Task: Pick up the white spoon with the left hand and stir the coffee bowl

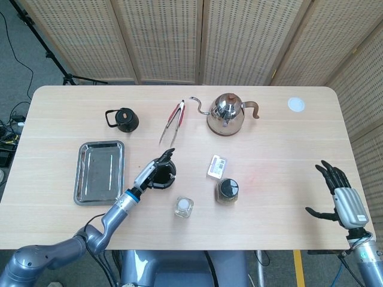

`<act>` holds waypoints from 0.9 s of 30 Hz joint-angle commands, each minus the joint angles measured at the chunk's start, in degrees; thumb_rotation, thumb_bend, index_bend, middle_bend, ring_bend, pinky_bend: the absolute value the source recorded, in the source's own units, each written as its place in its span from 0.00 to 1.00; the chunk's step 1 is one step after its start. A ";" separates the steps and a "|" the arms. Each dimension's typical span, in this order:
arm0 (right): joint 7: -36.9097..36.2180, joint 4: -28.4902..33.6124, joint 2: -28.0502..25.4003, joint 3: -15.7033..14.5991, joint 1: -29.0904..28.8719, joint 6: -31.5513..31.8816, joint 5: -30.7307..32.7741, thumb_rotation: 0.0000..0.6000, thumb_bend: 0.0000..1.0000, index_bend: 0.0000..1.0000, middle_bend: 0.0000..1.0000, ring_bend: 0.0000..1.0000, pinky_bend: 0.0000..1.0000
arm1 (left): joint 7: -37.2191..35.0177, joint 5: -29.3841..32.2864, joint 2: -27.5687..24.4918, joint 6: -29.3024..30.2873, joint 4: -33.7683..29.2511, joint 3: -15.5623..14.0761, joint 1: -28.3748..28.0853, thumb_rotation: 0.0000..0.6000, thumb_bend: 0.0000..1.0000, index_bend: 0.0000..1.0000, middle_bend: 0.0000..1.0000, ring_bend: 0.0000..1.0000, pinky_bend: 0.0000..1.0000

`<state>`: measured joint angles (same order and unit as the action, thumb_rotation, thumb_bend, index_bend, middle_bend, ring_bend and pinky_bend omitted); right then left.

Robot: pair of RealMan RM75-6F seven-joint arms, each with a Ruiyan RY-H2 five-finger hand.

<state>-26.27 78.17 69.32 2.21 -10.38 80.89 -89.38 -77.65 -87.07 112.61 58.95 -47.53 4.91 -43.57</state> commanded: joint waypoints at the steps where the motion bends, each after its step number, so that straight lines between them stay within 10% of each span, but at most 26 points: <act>1: 0.15 0.03 0.09 -0.10 -0.05 -0.09 -0.12 1.00 0.00 0.00 0.00 0.00 0.00 | 1.13 -0.22 -0.14 1.05 0.94 -0.15 0.51 1.00 0.48 0.66 0.00 0.00 0.00; 27: -0.10 -0.32 0.26 -0.06 -0.24 -0.61 0.19 1.00 0.00 0.00 0.00 0.00 0.00 | 6.41 1.26 2.89 -3.40 5.19 2.49 -4.00 1.00 0.48 0.66 0.00 0.00 0.00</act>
<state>-26.36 77.85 69.57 2.15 -10.62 80.29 -89.19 -71.23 -85.86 115.33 55.70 -42.32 7.31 -47.40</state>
